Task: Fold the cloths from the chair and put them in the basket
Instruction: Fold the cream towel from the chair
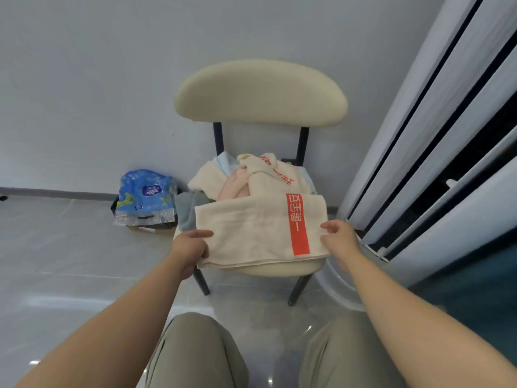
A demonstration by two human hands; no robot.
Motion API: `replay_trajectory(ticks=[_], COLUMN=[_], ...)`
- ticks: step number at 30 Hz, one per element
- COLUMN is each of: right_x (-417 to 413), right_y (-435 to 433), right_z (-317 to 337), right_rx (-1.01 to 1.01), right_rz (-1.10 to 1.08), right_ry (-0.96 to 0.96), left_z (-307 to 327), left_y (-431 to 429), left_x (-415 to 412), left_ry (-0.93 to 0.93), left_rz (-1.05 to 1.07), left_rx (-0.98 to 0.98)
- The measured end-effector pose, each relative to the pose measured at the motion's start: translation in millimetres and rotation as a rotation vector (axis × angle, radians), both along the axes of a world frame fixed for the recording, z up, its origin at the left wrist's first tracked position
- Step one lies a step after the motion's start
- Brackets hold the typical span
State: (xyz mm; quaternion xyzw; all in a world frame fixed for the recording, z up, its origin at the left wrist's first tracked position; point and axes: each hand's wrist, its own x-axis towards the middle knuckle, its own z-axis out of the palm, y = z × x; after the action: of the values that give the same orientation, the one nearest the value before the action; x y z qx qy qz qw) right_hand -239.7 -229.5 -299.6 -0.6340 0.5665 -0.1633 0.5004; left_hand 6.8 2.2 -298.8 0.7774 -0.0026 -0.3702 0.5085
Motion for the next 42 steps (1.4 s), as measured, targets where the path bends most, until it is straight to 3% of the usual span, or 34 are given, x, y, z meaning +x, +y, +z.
replay_trajectory(ticks=[8, 14, 23, 27, 35, 38, 42], right_x=[16, 18, -10, -16, 8, 18, 21], right_y=[-17, -22, -24, -6, 68, 97, 122], right_z=[0, 16, 59, 91, 151, 152, 151], right_rx=[0.012, 0.036, 0.150, 0.004, -0.602, -0.643, -0.614], right_rz=[-0.056, 0.125, 0.114, 0.181, 0.423, 0.443, 0.505], right_ry=[-0.141, -0.181, -0.288, -0.283, -0.124, -0.163, -0.157], left_z=[6, 23, 70, 103, 156, 161, 165], left_y=[-11, -20, -4, 0, -10, -11, -11], left_x=[18, 20, 20, 1, -66, -81, -96], left_ry=[-0.123, 0.063, -0.105, -0.258, -0.574, -0.637, -0.590], left_rz=[0.030, -0.073, -0.165, -0.223, -0.427, -0.469, -0.473], left_rx=[-0.104, -0.195, -0.201, -0.202, -0.147, -0.135, -0.154])
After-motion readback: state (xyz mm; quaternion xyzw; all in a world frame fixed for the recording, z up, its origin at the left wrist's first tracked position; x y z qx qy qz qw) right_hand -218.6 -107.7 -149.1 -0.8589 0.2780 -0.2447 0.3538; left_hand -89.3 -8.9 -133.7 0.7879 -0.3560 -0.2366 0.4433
